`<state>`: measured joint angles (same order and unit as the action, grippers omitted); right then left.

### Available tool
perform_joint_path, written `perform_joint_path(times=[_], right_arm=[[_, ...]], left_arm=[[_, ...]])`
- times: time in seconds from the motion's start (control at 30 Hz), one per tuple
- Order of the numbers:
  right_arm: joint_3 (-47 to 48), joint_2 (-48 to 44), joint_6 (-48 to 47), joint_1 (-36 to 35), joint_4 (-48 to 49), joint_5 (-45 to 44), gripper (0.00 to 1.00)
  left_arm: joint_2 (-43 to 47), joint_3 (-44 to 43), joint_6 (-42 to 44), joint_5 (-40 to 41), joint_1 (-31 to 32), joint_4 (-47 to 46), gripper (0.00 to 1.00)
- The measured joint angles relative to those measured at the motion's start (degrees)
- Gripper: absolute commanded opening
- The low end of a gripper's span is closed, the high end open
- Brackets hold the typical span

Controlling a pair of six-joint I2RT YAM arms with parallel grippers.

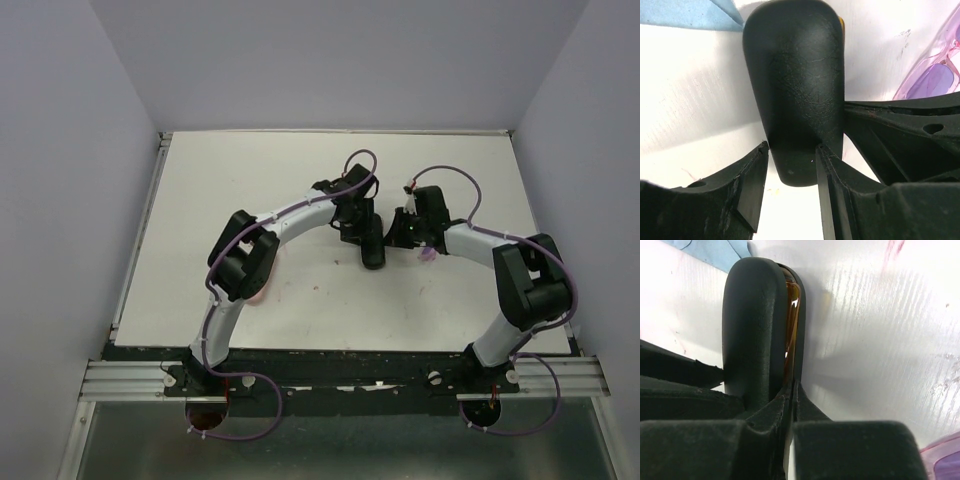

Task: Organize the sunglasses
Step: Close the case with sunglasses at the center of the board.

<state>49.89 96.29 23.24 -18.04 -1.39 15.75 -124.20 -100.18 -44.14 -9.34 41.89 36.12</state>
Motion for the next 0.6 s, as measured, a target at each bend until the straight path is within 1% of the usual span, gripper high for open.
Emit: perform_joint_path(times=[0.13, 0.27, 0.33, 0.37, 0.4, 0.43, 0.5, 0.6], right_arm=[[-0.63, -0.96, 1.84, 0.02, -0.55, -0.44, 0.19], [-1.2, -3.61, 3.52, 0.02, -1.7, -2.19, 0.26], [-1.29, -6.19, 4.39, 0.2, -1.99, -3.17, 0.36], [-1.29, -7.63, 4.83, 0.35, -1.86, -3.52, 0.45], [-1.29, -8.96, 5.33, 0.59, -1.84, -3.82, 0.51], [-1.29, -10.1, 5.84, 0.85, -1.75, -4.13, 0.52], [-1.29, -11.39, 6.73, 1.22, -1.2, -4.55, 0.51], [-1.29, -10.73, 8.09, 1.6, -0.59, -4.35, 0.52]], left_arm=[[0.02, -0.22, -0.26, 0.96, 0.48, 0.87, 0.52], [0.0, -1.16, -0.17, 1.46, 0.52, 2.62, 0.52], [-0.44, -2.05, 0.15, 2.36, 0.59, 3.52, 0.52], [-0.76, -2.32, 0.22, 2.51, 0.63, 3.82, 0.52], [-1.14, -2.45, 0.26, 2.54, 0.74, 4.04, 0.53], [-1.27, -2.51, 0.31, 2.54, 0.81, 4.0, 0.52], [-1.33, -2.71, 0.66, 2.56, 0.94, 4.11, 0.53], [-1.33, -2.71, 1.29, 2.43, 0.96, 3.82, 0.54]])
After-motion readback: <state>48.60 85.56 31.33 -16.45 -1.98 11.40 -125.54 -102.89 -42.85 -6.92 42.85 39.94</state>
